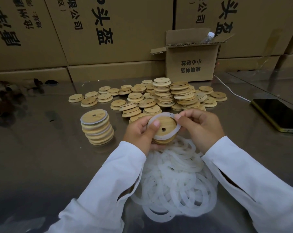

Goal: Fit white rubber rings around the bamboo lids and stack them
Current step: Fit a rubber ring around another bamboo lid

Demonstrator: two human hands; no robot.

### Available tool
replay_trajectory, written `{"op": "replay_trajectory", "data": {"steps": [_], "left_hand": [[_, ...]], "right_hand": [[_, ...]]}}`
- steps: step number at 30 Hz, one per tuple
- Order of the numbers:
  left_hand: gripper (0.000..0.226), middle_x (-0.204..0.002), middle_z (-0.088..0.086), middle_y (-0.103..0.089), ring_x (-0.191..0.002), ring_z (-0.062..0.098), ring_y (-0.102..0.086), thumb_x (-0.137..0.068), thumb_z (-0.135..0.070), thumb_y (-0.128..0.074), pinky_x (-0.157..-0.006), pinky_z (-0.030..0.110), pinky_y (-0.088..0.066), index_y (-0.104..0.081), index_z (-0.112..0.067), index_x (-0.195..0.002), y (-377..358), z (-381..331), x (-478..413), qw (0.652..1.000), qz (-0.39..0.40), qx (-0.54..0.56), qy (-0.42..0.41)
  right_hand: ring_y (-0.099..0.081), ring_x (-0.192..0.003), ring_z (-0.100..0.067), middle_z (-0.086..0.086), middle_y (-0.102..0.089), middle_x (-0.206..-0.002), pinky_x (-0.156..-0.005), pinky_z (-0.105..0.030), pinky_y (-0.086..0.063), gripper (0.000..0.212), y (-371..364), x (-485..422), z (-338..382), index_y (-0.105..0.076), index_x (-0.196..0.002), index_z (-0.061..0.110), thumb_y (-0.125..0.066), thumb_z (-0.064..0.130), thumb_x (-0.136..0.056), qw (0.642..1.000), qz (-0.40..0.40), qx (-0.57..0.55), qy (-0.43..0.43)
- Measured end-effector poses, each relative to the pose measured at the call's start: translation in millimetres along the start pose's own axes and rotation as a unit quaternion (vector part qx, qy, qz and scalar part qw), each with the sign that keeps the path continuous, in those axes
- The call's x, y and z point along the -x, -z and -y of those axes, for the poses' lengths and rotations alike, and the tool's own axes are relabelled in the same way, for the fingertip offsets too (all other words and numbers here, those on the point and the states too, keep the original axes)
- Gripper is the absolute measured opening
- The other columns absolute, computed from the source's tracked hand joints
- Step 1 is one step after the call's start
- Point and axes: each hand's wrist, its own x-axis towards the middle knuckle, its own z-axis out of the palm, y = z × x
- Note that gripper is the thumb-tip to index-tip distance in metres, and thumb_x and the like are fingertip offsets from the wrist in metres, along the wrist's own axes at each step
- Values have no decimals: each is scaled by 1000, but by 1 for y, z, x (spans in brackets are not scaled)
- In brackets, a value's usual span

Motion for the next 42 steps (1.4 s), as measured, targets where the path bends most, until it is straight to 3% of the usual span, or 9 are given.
{"op": "replay_trajectory", "data": {"steps": [5, 11, 18, 24, 28, 36, 42], "left_hand": [[19, -93, 9, -70, -84, 22, -69, -90, -18, -50, -62, 32, -58, -65, -13, -102, 2, 2, -2, 999, 10, 37, -9], [24, -94, 10, -71, -87, 25, -69, -83, -24, -52, -64, 35, -57, -65, -13, -101, 4, 4, -3, 997, 2, 74, -12], [36, -104, 16, -68, -91, 28, -68, -81, -29, -52, -68, 35, -57, -63, -10, -109, 1, 4, 0, 996, 11, 93, -7], [32, -101, 15, -68, -91, 29, -68, -79, -29, -52, -66, 35, -58, -65, -12, -103, 1, 2, -1, 995, -5, 101, -11], [22, -94, 11, -70, -86, 26, -69, -89, -22, -48, -62, 33, -56, -66, -13, -99, 4, 1, -3, 992, -20, 124, -15], [22, -80, 7, -73, -75, 23, -71, -91, -17, -44, -59, 34, -58, -63, -8, -98, 3, 1, -4, 978, -35, 206, 0], [28, -94, 9, -72, -88, 26, -70, -77, -30, -54, -62, 31, -56, -66, -16, -97, -2, 1, 0, 987, -24, 156, -22]], "right_hand": [[-53, -50, 4, 13, -59, -51, -56, -10, -46, 16, 0, -1, 2, -66, -65, 16, -67, 10, -80, 1000, 15, -15, 4], [-58, -59, -2, 3, -64, -64, -63, -12, -49, 15, 0, 0, 4, -67, -67, 18, -67, 11, -80, 1000, 23, -13, 3], [-55, -51, 0, 5, -62, -56, -56, -10, -47, 14, 3, 1, 7, -67, -68, 15, -66, 10, -81, 999, 34, -32, -20], [-52, -48, 2, 2, -58, -55, -53, -9, -43, 12, 5, 2, 11, -67, -70, 15, -66, 12, -81, 998, 54, -22, -26], [-53, -51, -1, 6, -59, -53, -56, -10, -46, 12, 3, 4, 15, -67, -69, 16, -67, 13, -80, 997, 67, -35, -18], [-52, -50, 0, 1, -60, -62, -56, -11, -46, 11, -5, 8, 16, -65, -70, 14, -67, 10, -80, 998, 50, -24, 17], [-55, -51, 2, 10, -63, -54, -55, -10, -46, 15, -4, 12, 11, -66, -66, 17, -68, 9, -79, 999, 1, -49, 23]]}}
